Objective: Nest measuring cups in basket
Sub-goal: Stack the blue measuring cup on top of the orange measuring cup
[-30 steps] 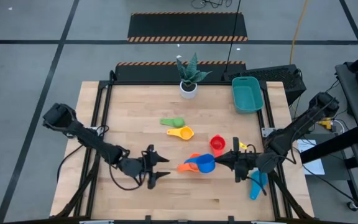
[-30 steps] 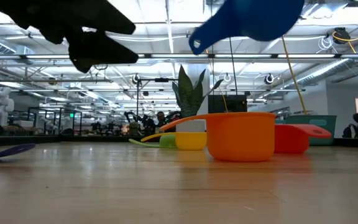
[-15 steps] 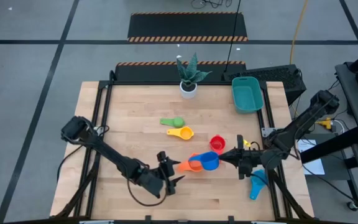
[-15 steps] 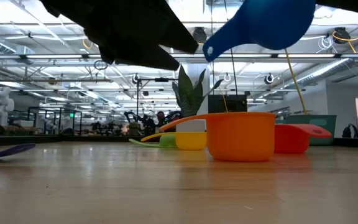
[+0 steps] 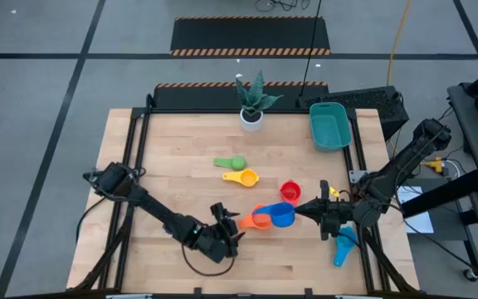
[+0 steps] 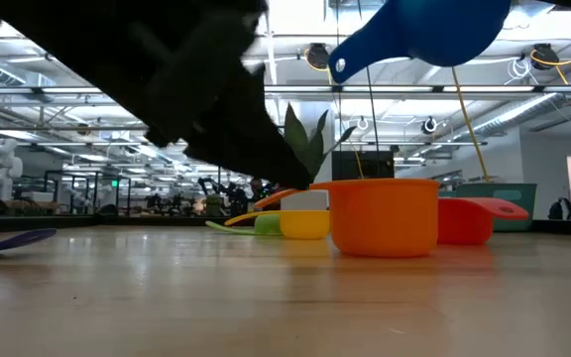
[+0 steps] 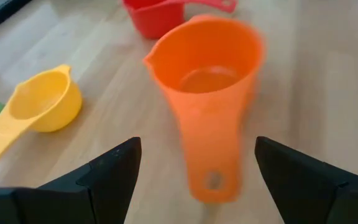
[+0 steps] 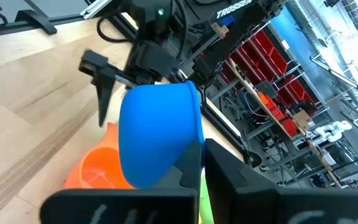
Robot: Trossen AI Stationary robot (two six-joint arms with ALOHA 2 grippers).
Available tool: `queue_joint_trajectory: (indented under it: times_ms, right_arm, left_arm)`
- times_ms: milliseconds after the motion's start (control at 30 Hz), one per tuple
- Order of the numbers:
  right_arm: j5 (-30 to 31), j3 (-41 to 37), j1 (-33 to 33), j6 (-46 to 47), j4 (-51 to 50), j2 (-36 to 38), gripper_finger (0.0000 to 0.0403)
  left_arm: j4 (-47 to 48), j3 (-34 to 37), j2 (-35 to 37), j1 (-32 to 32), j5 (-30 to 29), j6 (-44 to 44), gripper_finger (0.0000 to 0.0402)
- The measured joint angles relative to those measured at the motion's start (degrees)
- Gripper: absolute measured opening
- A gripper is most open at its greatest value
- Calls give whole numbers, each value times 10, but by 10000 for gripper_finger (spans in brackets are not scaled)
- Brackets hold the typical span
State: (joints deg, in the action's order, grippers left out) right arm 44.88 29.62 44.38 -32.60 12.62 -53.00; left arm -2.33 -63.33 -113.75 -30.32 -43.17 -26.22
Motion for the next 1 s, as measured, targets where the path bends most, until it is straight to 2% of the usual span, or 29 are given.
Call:
queue_joint_trajectory:
  times_ms: [200, 633, 767, 1000]
  right_arm:
    - [0, -12, 0, 2, 14, -1, 0]
    - [-5, -14, 0, -10, 33, -12, 0]
    - [4, -14, -15, -31, 79, -49, 0]
    - [19, -14, -32, -173, 236, -160, 0]
  left_arm:
    - [34, 0, 0, 28, 29, -9, 319]
    - [153, 0, 41, 50, 18, 7, 319]
    - [204, 0, 69, 57, 31, 13, 319]
    - [273, 1, 144, 57, 76, 21, 319]
